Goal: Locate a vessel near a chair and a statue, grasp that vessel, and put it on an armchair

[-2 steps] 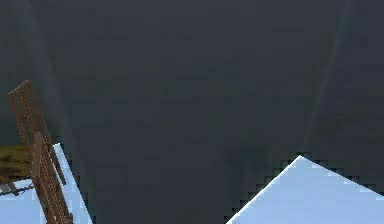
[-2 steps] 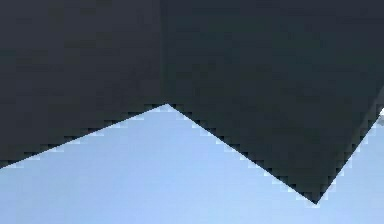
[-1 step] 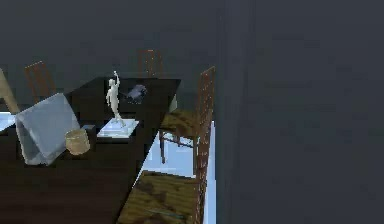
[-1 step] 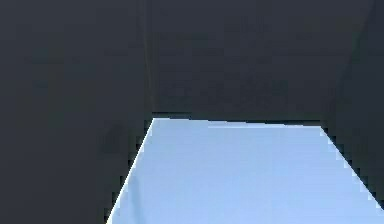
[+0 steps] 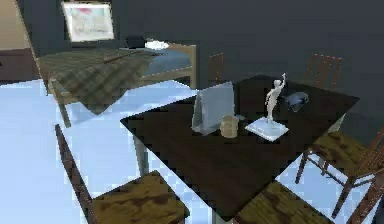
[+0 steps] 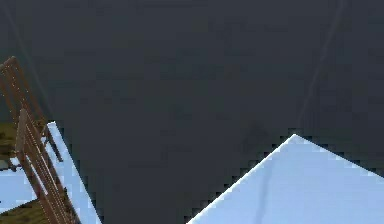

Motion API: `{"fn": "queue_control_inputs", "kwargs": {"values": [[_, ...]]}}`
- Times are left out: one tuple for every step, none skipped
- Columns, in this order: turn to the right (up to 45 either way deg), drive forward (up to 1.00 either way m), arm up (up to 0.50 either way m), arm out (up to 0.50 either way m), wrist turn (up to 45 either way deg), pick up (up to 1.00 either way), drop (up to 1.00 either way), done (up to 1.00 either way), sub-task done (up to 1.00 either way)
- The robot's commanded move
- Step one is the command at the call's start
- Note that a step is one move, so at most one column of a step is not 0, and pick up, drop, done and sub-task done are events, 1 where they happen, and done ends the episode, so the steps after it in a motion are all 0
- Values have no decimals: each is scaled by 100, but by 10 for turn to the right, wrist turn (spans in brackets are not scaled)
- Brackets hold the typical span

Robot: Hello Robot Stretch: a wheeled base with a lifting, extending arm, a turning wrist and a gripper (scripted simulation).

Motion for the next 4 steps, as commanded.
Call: {"fn": "queue_control_inputs", "kwargs": {"values": [[-450, 0, 0, 0, 0, 0, 0, 0, 0], [-150, 0, 0, 0, 0, 0, 0, 0, 0], [0, 50, 0, 0, 0, 0, 0, 0, 0], [180, 0, 0, 0, 0, 0, 0, 0, 0]]}}
